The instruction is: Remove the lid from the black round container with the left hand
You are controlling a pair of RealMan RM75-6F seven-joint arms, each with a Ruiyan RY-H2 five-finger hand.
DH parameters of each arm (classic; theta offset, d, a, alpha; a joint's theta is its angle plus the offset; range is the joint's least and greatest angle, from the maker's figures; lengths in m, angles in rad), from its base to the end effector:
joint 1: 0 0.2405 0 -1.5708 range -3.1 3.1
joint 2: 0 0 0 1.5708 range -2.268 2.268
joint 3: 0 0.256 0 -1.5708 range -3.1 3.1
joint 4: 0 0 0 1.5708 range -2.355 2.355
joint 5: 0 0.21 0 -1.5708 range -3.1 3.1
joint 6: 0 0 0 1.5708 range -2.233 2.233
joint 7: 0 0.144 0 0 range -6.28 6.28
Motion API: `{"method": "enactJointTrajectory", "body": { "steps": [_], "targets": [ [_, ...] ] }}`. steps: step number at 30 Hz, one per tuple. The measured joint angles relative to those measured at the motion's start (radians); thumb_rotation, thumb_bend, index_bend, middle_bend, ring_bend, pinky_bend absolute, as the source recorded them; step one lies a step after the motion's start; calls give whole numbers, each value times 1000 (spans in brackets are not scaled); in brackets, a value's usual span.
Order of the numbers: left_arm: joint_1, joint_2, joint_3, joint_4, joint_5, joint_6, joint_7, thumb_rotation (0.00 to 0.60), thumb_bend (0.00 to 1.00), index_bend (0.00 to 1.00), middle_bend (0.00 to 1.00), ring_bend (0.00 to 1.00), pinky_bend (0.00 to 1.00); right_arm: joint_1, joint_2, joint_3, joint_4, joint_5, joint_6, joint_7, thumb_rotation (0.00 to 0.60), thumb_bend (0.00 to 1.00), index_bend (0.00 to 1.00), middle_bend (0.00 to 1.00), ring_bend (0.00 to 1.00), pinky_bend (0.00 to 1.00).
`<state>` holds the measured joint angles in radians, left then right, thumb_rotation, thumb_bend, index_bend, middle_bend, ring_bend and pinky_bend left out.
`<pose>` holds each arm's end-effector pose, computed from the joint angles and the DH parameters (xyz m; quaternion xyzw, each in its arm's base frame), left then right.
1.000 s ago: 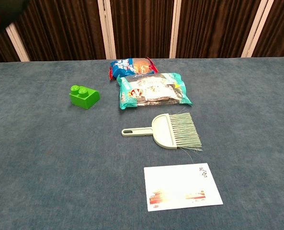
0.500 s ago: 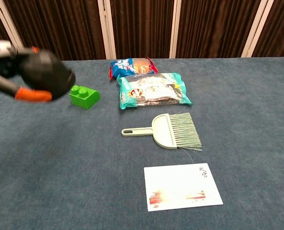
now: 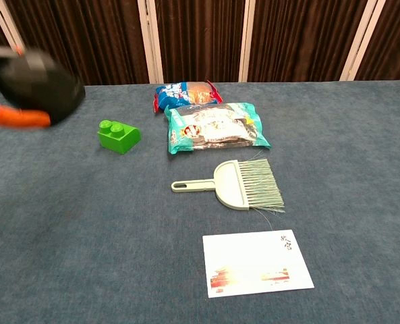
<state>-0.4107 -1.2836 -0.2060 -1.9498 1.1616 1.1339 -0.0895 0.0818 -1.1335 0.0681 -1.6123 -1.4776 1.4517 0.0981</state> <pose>-0.1730 0.2636 0.0674 -0.5293 -0.6001 -0.4963 0.3367 -0.3135 -0.1837 0.1537 0.5661 -0.4312 0.4140 0.5677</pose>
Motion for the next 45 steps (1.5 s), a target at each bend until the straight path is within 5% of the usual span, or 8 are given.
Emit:
{"method": "enactJointTrajectory", "body": {
  "steps": [5,20,34,45],
  "targets": [
    [-36,-65,21,113,-78,-49,81,600,598,266,384,0,0,0,-3,-1,2,2,-3,-4,600,223,102,53,107,36],
    [-152,-161,10,197,-382,-113,334,600,596,258,360,0,0,12,4,3,0,10,-25,0,600,223,102,53,107,36],
    [-209,-198,33,227,-498,-133,437,600,594,237,303,0,0,10,5,-3,6,2,-25,16,600,223,102,53,106,36],
    [-216,-209,40,221,-508,-109,443,600,535,146,0,0,0,12,0,6,0,9,-17,-1,600,222,102,53,106,36]
  ]
}}
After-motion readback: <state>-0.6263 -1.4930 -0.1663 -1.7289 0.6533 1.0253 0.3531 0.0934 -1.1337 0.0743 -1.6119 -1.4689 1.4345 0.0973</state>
